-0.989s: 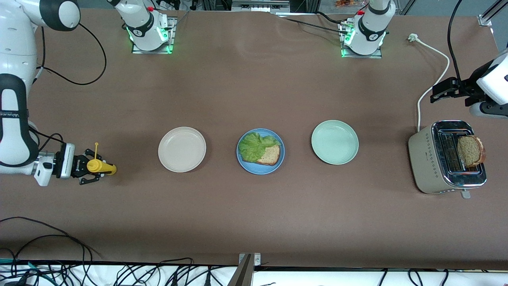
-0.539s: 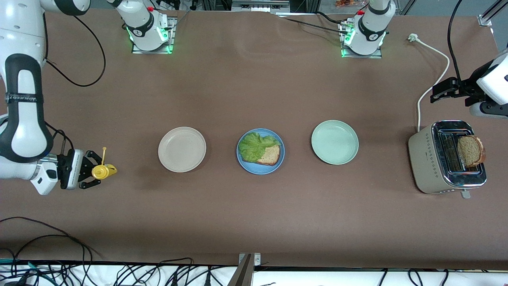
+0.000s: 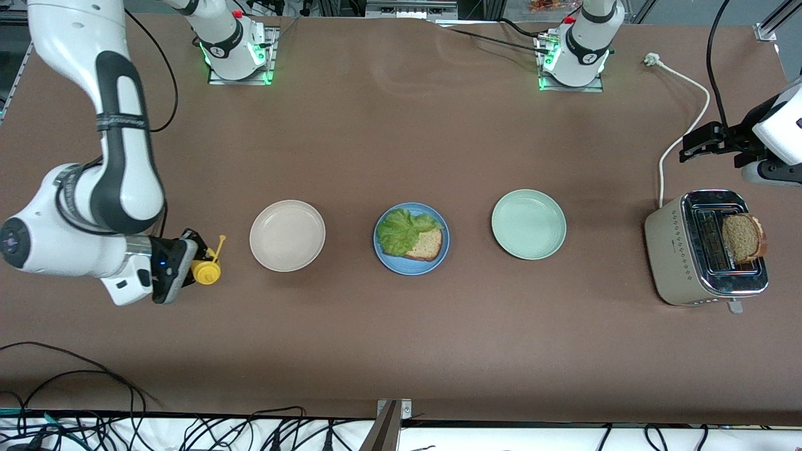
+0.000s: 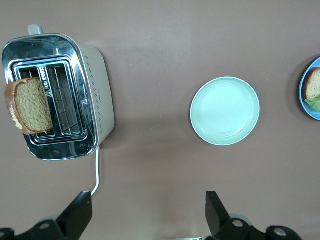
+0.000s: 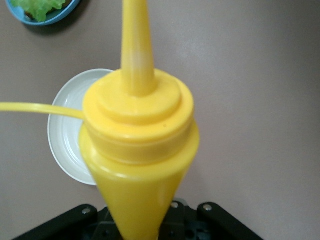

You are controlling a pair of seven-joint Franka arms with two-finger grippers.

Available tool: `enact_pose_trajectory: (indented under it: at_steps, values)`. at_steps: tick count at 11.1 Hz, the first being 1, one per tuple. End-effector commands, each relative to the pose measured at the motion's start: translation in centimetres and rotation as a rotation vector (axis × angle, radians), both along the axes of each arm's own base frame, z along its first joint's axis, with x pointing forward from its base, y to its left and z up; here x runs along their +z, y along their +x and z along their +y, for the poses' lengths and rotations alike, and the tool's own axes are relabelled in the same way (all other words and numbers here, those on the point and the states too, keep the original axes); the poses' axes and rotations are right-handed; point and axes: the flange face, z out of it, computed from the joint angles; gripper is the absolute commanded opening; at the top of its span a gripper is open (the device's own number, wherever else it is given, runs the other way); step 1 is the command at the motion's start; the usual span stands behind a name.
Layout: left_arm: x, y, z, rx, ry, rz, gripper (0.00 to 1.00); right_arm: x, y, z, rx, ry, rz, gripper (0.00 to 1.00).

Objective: Make sandwich in blue plate with both arms
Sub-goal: 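Lift the mustard bottle with the right gripper and carry it toward the blue plate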

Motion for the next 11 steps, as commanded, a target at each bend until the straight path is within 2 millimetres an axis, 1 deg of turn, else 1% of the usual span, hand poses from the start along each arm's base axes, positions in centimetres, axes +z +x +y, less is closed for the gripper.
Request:
enact_pose_trajectory:
  at_steps: [1,2,3,4,5,6,7,8,9,11]
  values:
    - [0.5,-0.5,0.0,0.005,0.0,-0.009,1.0,2.0,-2.2,4.6,-0.089,-0.126,0.045,0.0]
    - [0.5,-0.5,0.0,0.005,0.0,-0.009,1.0,2.3,-2.7,6.5,-0.072,-0.152,0.049,0.0]
    - [0.5,-0.5,0.0,0.005,0.0,-0.009,1.0,2.9,-3.2,8.9,-0.104,-0.193,0.049,0.0]
    - [0.4,-0.5,0.0,0.005,-0.001,-0.007,1.0,3.4,-4.0,11.8,-0.143,-0.255,0.046,0.0]
    - [0.5,-0.5,0.0,0.005,0.0,-0.009,1.0,3.6,-5.1,15.2,-0.136,-0.322,0.027,0.0]
    - [0.5,-0.5,0.0,0.005,0.0,-0.009,1.0,3.7,-6.6,19.2,-0.096,-0.388,-0.005,0.0]
    - [0.5,-0.5,0.0,0.005,0.0,-0.01,1.0,3.7,-7.9,22.3,-0.099,-0.458,-0.044,0.0]
    - [0.5,-0.5,0.0,0.005,0.0,-0.01,1.0,3.2,-9.6,25.9,-0.102,-0.537,-0.088,0.0]
    - [0.5,-0.5,0.0,0.005,0.0,-0.01,1.0,2.4,-11.3,29.2,-0.088,-0.575,-0.121,0.0]
    - [0.5,-0.5,0.0,0.005,0.0,-0.01,1.0,1.0,-13.0,32.3,-0.026,-0.635,-0.177,0.0]
